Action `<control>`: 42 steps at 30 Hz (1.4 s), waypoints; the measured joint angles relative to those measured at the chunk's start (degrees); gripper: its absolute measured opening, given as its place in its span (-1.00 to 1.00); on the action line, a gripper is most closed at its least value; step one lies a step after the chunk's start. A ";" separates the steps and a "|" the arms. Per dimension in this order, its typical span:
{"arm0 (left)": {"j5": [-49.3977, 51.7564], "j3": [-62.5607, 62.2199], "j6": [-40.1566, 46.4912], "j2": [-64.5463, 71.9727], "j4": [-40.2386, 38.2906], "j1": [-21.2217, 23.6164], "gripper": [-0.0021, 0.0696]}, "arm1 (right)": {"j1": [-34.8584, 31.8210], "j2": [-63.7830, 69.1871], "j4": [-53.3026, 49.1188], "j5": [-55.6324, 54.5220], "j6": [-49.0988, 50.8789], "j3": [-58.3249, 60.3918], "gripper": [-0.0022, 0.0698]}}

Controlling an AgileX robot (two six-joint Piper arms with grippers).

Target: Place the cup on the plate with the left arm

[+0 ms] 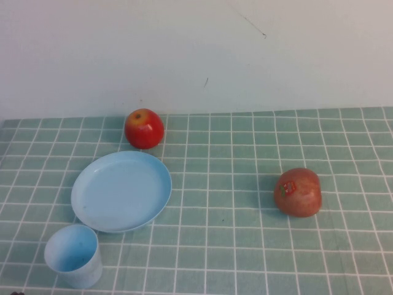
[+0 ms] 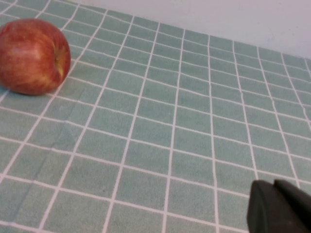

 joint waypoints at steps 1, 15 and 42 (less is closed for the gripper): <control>0.00 0.00 0.00 0.00 0.00 0.00 -0.94 | 0.00 0.00 0.00 0.00 0.00 0.00 -0.95; 0.00 0.00 0.00 0.00 0.00 0.00 -0.94 | 0.00 0.00 0.00 0.00 0.00 0.00 -0.95; -17.51 0.34 -1.01 0.00 -9.21 0.00 -0.94 | 0.00 0.00 0.00 0.00 0.00 0.00 -0.95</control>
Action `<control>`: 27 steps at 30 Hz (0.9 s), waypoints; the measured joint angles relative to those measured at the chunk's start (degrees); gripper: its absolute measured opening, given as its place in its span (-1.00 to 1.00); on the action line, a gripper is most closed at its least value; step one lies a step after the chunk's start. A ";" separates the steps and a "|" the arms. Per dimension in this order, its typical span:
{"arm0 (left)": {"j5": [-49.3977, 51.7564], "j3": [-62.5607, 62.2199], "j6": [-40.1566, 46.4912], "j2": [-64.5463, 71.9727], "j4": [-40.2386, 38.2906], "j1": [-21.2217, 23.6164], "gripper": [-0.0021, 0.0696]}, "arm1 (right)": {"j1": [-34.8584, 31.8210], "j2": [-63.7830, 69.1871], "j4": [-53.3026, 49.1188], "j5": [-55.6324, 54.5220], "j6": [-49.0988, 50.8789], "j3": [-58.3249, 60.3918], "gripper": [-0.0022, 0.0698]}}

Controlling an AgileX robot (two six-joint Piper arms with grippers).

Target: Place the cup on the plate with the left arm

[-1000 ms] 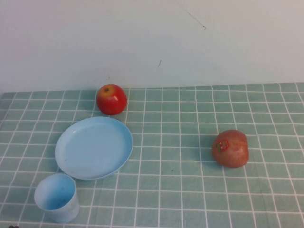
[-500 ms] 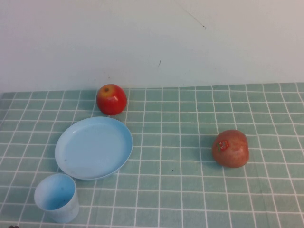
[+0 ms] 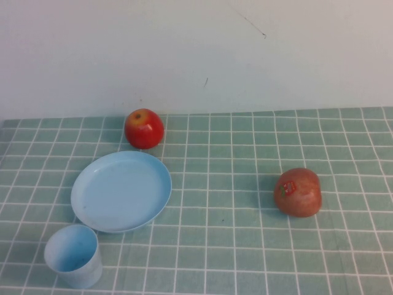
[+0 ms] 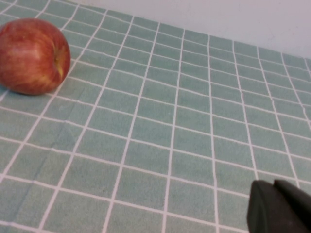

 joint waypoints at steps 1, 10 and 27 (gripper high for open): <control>-3.37 0.00 -1.07 0.00 -2.60 0.00 -0.94 | 0.00 0.00 0.00 0.00 0.00 0.00 -0.95; -20.13 0.11 -10.51 0.00 -15.76 0.00 -0.94 | 0.00 0.00 0.00 0.00 0.00 0.00 -0.95; 7.31 -40.02 0.64 17.36 3.61 0.00 -0.94 | 0.00 0.00 0.00 0.00 0.00 0.00 -0.95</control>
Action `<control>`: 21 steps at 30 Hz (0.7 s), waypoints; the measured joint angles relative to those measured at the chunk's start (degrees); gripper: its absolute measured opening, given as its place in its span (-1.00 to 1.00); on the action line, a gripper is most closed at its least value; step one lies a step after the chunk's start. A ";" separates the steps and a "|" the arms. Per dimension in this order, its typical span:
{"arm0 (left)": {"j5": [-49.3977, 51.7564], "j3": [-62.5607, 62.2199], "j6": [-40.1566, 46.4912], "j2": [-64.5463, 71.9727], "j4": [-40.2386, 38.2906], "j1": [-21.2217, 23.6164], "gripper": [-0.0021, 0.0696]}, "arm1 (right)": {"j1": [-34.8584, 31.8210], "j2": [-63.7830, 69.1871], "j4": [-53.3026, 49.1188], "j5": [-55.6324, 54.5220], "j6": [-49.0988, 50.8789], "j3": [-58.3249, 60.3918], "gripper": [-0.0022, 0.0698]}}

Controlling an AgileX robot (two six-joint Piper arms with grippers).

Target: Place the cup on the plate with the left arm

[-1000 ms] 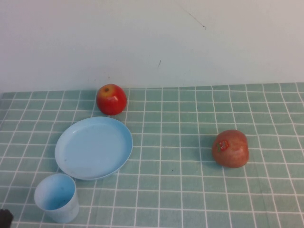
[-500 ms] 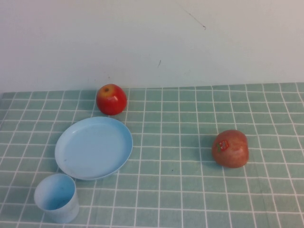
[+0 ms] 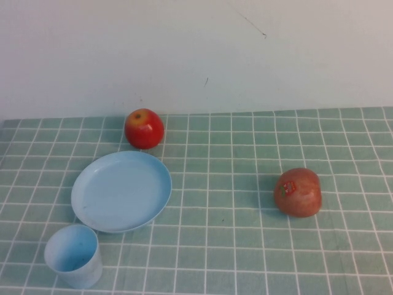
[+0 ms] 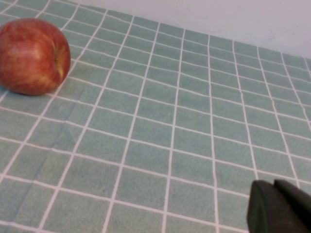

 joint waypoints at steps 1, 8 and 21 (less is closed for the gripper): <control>4.07 -2.62 0.53 2.96 0.13 0.00 -0.94 | 0.00 0.00 0.00 0.00 0.00 0.00 -0.95; 19.84 -9.58 0.42 14.41 0.27 0.00 -0.95 | 0.00 0.00 0.00 0.00 0.00 0.00 -0.95; 43.38 -9.58 -9.00 33.03 9.57 0.00 -0.93 | 0.00 0.00 0.00 0.00 0.00 0.00 -0.95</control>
